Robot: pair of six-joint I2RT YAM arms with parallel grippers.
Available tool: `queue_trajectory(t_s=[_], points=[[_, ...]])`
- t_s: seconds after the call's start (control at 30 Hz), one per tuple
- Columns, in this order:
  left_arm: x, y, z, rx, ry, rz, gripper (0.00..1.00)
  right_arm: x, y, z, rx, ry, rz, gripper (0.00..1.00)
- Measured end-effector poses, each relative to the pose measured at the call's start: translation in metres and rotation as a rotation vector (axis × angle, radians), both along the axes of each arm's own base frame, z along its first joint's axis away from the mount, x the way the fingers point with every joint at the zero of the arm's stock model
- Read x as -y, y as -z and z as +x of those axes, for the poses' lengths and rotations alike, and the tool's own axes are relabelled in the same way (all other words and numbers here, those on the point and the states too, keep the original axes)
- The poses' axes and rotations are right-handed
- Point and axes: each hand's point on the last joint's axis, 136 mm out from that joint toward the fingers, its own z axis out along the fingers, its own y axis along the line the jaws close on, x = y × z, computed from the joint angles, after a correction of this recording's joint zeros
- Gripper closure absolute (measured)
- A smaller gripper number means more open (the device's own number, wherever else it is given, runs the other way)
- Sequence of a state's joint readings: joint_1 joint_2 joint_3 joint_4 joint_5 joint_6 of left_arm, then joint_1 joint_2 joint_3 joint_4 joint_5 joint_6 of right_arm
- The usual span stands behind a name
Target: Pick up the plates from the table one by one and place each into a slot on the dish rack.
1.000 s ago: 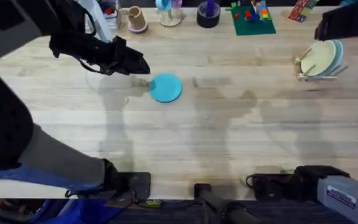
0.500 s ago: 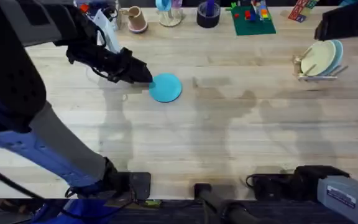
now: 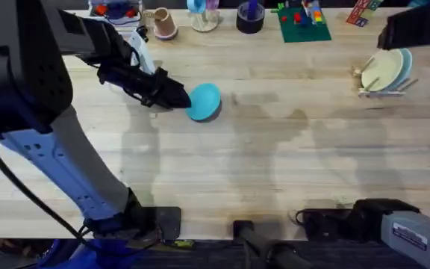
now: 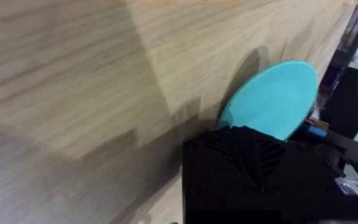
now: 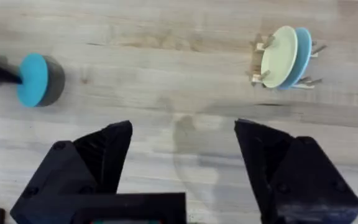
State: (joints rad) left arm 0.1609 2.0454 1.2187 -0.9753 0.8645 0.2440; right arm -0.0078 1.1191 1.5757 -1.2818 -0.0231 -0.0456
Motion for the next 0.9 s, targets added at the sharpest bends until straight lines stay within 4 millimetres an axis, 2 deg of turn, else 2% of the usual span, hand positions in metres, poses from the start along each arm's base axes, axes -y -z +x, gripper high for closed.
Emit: queue_trajectory(t_s=[0.47,0.6,0.7,0.9], points=[[0.001,0.000,0.000,-0.004,-0.001,-0.004,0.960,0.000,0.003,-0.004,-0.022,0.004,0.003,0.009],[0.002,0.000,0.000,-0.004,0.000,-0.004,0.960,-0.006,0.004,-0.003,-0.030,0.023,0.062,0.007],[0.001,0.000,0.000,-0.004,-0.001,-0.004,0.960,-0.016,0.009,0.002,-0.061,0.010,0.124,0.007],[0.001,0.000,0.000,-0.004,-0.001,-0.004,0.960,-0.026,0.032,0.025,-0.166,0.052,0.222,0.007]])
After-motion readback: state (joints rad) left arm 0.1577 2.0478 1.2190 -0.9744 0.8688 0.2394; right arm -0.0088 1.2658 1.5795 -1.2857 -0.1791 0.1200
